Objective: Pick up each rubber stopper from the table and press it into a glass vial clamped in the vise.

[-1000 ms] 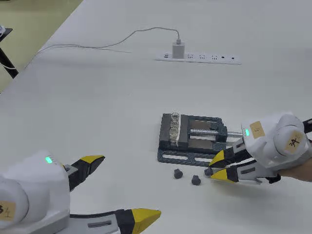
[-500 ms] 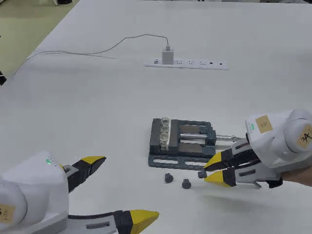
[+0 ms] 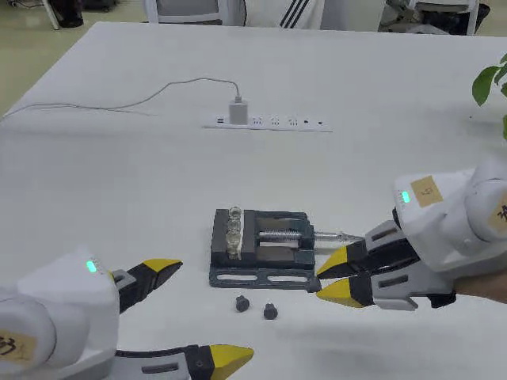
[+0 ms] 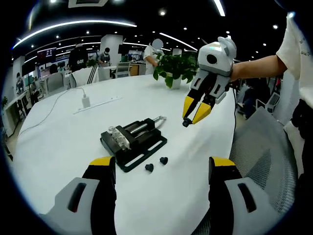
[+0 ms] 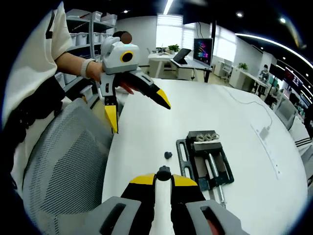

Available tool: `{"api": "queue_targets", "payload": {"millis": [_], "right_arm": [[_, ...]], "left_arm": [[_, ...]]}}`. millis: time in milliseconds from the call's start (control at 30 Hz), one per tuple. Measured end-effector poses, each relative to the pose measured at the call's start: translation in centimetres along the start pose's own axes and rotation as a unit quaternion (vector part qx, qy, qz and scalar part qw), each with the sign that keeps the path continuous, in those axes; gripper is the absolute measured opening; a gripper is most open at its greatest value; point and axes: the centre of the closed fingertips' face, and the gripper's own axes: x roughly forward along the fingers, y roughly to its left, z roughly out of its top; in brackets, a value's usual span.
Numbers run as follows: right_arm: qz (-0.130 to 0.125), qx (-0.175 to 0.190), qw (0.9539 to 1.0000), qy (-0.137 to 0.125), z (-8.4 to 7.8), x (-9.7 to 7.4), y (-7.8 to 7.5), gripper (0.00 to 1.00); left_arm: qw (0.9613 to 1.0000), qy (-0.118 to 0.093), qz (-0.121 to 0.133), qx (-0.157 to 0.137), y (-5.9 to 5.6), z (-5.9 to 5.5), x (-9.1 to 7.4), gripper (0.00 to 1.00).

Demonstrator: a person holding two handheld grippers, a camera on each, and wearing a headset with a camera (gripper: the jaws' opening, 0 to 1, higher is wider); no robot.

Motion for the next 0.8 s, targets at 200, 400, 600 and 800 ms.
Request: {"api": "queue_targets", "payload": {"millis": [200,400,600,800], "right_arm": [[-0.006,-0.021,0.9997,0.015,0.7,-0.9,0.9,0.06],[-0.002,-0.040,0.9988,0.026,1.1,-1.0,2.0,0.06],[0.004,-0.058,0.9978,0.032,1.7,-0.8,3.1,0.06],[0.011,-0.075,0.9962,0.042,1.9,-0.4,3.8,0.06]], "left_arm": [[0.9980,0.014,-0.032,0.052,-1.5,0.4,1.1,0.69],[0.9942,0.024,-0.063,0.084,-3.1,0.9,2.3,0.59],[0.9888,0.033,-0.086,0.117,-4.5,1.1,3.3,0.49],[0.9820,0.042,-0.105,0.151,-5.5,1.4,3.8,0.37]]}}
